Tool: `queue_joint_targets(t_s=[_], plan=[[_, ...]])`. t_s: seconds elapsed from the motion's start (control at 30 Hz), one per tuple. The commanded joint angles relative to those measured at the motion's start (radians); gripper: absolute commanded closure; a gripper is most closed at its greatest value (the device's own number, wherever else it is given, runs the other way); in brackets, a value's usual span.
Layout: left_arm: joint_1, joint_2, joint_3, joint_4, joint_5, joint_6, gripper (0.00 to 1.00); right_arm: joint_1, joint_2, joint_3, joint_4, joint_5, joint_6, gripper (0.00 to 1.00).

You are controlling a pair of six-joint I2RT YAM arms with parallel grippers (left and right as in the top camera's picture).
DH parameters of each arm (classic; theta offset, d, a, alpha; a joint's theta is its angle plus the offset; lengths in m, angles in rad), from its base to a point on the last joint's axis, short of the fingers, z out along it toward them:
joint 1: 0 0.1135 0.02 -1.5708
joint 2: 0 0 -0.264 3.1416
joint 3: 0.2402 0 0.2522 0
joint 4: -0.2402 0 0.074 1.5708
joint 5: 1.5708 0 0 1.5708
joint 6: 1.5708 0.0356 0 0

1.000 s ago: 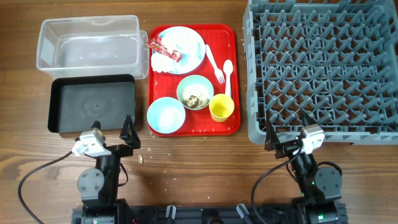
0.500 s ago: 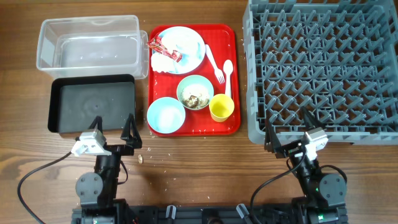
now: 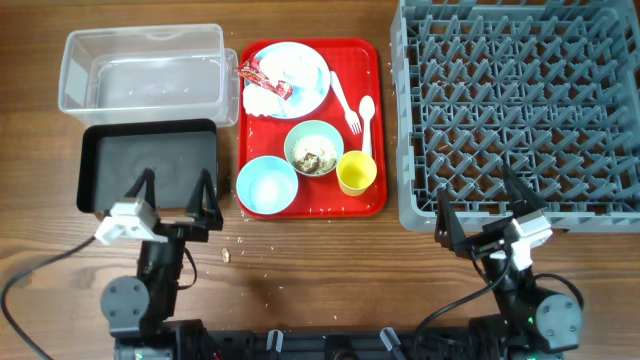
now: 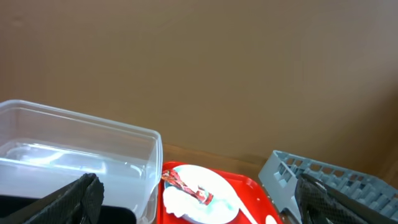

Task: Sort waste into correct bins and load items into the dishwasher rack
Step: 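Reach the left gripper to the wrapper and tissues on the plate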

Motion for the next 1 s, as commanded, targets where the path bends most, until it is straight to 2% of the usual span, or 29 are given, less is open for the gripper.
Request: queue_joint_targets(t_s=[0.0, 0.1, 0.23, 0.4, 0.53, 0.63, 0.8, 0.87, 0.97], plan=[[0.009, 0.138, 0.136, 0.014, 0.051, 0.007, 0.0, 0.004, 0.066, 0.086, -0.003, -0.021, -0.02, 0.0], [0.007, 0.304, 0.279, 0.004, 0.114, 0.106, 0.0, 0.004, 0.161, 0.153, -0.004, -0.021, -0.044, 0.0], [-0.003, 0.524, 0.511, -0.132, 0.165, 0.108, 0.0, 0.004, 0.33, 0.259, -0.022, -0.032, -0.042, 0.0], [-0.105, 0.824, 0.803, -0.279, 0.177, 0.117, 0.0, 0.004, 0.537, 0.432, -0.08, -0.04, -0.043, 0.0], [-0.219, 1.069, 1.01, -0.388, 0.14, 0.164, 0.0, 0.004, 0.713, 0.674, -0.323, -0.035, -0.07, 0.0], [-0.269, 1.237, 1.171, -0.509, 0.052, 0.163, 0.0, 0.004, 0.843, 0.86, -0.521, -0.024, -0.07, 0.0], [-0.294, 1.495, 1.487, -0.782, -0.003, 0.114, 0.0, 0.004, 1.055, 1.123, -0.822, -0.017, -0.094, 0.0], [-0.294, 1.631, 1.69, -0.95, 0.004, 0.103, 0.0, 0.004, 1.146, 1.215, -0.941, -0.017, -0.093, 0.0], [-0.294, 1.752, 1.893, -1.122, 0.003, 0.112, 0.0, 0.004, 1.221, 1.25, -1.003, -0.05, -0.093, 0.0]])
